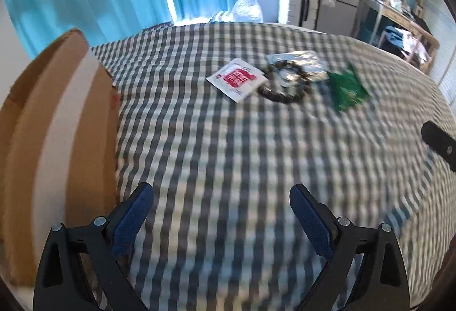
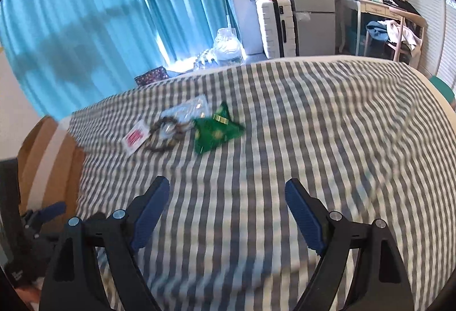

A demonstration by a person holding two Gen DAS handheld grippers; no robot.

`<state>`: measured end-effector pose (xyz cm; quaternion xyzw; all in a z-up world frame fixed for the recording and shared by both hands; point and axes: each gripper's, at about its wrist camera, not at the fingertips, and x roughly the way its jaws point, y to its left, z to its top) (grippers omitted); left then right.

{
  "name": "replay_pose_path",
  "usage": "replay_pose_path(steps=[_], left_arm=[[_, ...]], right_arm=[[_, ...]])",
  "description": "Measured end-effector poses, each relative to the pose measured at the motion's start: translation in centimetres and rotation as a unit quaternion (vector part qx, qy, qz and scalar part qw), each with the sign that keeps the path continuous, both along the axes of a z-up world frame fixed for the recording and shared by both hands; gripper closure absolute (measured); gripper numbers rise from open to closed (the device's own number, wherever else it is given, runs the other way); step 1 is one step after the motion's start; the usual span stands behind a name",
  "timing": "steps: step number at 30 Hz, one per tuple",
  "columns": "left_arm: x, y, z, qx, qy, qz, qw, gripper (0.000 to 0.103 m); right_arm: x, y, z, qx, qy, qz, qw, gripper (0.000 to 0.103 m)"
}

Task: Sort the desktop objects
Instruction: 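Move both open tools back toward the sachet and green packet, then grasp the green packet with the right tool while the left grasps the red sachet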

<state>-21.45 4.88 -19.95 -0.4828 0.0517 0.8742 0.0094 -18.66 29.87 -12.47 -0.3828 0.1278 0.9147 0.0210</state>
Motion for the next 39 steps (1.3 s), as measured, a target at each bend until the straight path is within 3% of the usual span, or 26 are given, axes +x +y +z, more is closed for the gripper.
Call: replay_pose_path(steps=[9,13,17,20,25,29,33,35,37,39], left_arm=[[-7.3,2.7,-3.8,0.044,-0.011,0.026,0.9986,0.004],[-9.1,2.8,-4.6,0.033,0.019,0.055,0.9977,0.004],[-10.5,2.0,-5.0,0.037,0.017,0.007,0.9992,0.004],[-10.8,1.4,-5.1,0.006,0.021,-0.036,0.9991,0.003],[-11.9,-0.3,-4.3,-0.017,0.018,-0.046,0.9986,0.001],[-13.6,-0.1,-4.3,-0.021,0.024,-0.068,0.9972,0.002],[-14.4,0.0,-4.0,0.018,0.016,-0.082,0.9964,0.026],[-14.5,0.3,-3.9,0.018,0.015,-0.091,0.9956,0.036],[-14.4,1.2,-3.5,0.007,0.020,-0.111,0.9936,0.057],[-14.7,2.1,-3.3,0.008,0.017,-0.124,0.9920,0.070]], right_arm=[[-10.3,-0.7,-4.0,0.016,-0.013,0.038,0.999,0.020],[-12.2,-1.1,-4.9,0.022,-0.008,0.063,0.998,0.020],[-13.3,-1.7,-6.3,0.040,-0.019,0.078,0.996,0.020],[-13.7,-1.3,-7.6,0.026,-0.036,0.076,0.996,0.020],[-13.4,-1.7,-7.3,0.035,-0.036,0.071,0.996,0.022],[-13.1,-1.8,-7.3,0.033,-0.037,0.065,0.997,0.038],[-12.5,-2.0,-7.1,0.028,-0.040,0.057,0.997,0.042],[-11.9,-1.9,-7.1,0.025,-0.042,0.054,0.997,0.043],[-10.7,-2.0,-7.2,0.019,-0.042,0.049,0.998,0.044],[-9.4,-2.0,-7.2,0.012,-0.042,0.043,0.998,0.046]])
